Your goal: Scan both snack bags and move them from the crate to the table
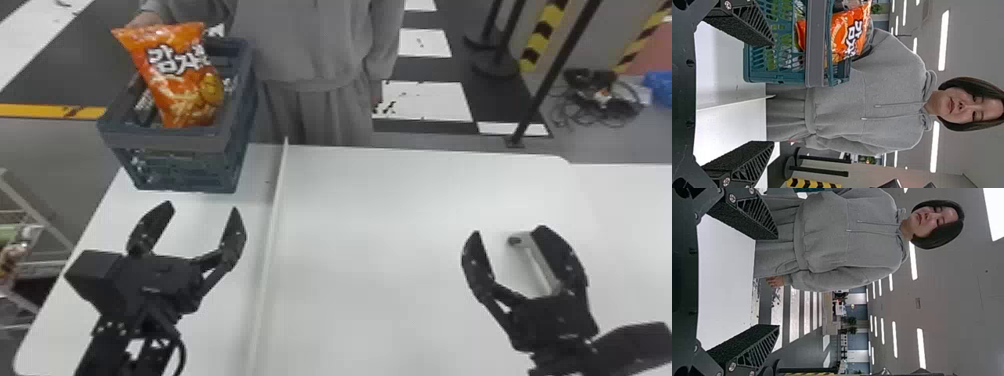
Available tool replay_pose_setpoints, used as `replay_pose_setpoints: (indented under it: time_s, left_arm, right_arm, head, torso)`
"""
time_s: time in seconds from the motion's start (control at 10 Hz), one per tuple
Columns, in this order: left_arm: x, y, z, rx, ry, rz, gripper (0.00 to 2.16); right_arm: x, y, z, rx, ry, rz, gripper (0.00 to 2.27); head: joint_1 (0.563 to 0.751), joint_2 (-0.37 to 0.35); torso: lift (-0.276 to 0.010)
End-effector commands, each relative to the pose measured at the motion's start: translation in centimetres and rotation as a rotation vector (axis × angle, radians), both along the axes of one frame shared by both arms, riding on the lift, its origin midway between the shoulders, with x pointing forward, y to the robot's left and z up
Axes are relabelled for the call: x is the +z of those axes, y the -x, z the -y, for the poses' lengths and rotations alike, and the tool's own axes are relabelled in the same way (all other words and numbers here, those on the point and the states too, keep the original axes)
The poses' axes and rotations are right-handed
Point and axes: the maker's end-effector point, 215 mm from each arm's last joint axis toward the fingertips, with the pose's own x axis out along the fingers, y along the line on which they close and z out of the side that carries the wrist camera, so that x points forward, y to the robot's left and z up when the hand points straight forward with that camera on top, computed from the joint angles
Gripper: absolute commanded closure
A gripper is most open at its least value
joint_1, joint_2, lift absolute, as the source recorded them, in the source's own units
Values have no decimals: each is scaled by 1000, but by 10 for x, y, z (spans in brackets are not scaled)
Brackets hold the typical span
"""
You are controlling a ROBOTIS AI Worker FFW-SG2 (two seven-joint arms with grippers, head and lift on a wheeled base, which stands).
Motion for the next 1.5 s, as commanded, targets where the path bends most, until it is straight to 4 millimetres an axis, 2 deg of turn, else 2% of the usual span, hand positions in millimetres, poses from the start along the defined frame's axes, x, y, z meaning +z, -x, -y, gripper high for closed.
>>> replay_pose_setpoints:
  time_s: [0.0, 1.1, 1.4]
  left_arm:
    - [0, 0, -2, 2, -2, 2, 100]
    - [-2, 1, -2, -11, -4, -4, 147]
    - [-1, 1, -13, 7, -11, 0, 147]
  right_arm:
    - [-2, 0, 3, -7, 0, -6, 134]
    - [-1, -2, 5, -11, -4, -6, 134]
    - [-3, -1, 6, -12, -3, -11, 134]
  head:
    - [695, 0]
    - [695, -5]
    - [695, -2]
  torso:
    - [-37]
    - [-37]
    - [-37]
